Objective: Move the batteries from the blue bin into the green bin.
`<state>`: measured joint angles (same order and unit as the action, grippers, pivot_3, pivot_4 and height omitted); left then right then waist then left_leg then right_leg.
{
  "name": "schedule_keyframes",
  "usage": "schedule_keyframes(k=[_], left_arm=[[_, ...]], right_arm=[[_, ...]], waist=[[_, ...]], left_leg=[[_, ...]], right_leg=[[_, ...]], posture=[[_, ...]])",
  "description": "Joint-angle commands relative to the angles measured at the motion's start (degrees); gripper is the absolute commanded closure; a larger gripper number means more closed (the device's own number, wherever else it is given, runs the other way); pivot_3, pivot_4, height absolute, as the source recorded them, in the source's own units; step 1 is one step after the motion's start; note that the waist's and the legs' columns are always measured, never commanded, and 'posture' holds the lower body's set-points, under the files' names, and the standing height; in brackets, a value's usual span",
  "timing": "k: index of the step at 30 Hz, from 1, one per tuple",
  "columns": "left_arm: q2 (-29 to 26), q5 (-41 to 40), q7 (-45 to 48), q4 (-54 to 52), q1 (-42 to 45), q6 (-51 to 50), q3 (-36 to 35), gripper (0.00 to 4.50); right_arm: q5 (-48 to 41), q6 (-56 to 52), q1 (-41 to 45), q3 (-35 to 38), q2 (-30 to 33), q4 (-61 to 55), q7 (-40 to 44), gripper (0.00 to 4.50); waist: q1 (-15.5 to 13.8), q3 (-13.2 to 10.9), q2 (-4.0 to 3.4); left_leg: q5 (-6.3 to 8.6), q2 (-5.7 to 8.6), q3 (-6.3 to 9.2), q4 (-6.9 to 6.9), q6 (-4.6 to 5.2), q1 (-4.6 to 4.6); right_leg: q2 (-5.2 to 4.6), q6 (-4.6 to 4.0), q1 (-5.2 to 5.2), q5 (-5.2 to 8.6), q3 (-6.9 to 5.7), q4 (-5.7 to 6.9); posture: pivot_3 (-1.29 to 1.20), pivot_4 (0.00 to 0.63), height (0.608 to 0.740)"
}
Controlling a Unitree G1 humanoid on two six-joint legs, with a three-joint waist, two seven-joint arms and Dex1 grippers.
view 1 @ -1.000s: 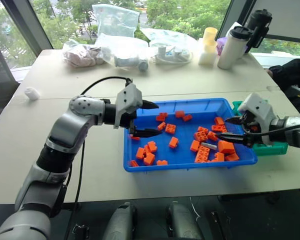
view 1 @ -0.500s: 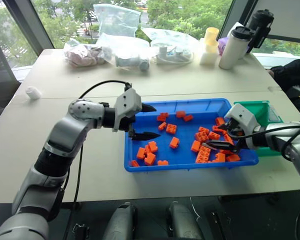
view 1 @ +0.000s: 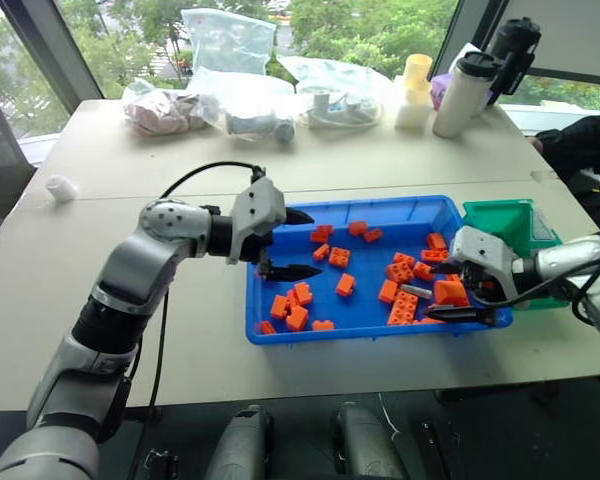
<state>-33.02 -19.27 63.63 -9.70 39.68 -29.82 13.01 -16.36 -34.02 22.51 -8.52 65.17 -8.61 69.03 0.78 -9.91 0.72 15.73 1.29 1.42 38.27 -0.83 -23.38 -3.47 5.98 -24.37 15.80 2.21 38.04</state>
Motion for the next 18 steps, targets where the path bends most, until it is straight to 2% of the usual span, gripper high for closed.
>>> schedule_keyframes(k=[1,10,18], left_arm=[[0.02,0.03,-0.17,-1.67,0.84,0.22,0.08,0.00],[-0.62,-0.11,-1.60,-3.32,-0.45,-0.62,-0.53,0.00],[-1.07,-0.44,-2.45,-4.58,-1.15,-1.53,-0.66,0.00]], right_arm=[[5.18,5.36,3.09,-3.29,-0.69,4.29,1.94,0.07],[12.33,12.85,10.19,-9.41,-4.72,13.97,7.71,0.07],[16.54,16.82,11.09,-9.48,-6.97,16.17,7.43,0.07]], waist=[[-0.02,0.00,0.00],[0.06,0.00,0.00],[-0.15,0.00,0.00]], left_leg=[[0.00,0.00,0.00,0.00,0.00,0.00],[0.00,0.00,-0.01,0.01,-0.01,0.01],[0.00,0.02,0.00,0.02,-0.01,0.01]], right_leg=[[0.00,0.00,0.00,0.00,0.00,0.00],[-0.02,0.00,0.00,0.00,0.00,0.01],[-0.04,0.00,0.00,0.00,0.00,0.02]], posture=[[0.00,0.150,0.740],[0.00,0.150,0.740],[0.00,0.150,0.740]])
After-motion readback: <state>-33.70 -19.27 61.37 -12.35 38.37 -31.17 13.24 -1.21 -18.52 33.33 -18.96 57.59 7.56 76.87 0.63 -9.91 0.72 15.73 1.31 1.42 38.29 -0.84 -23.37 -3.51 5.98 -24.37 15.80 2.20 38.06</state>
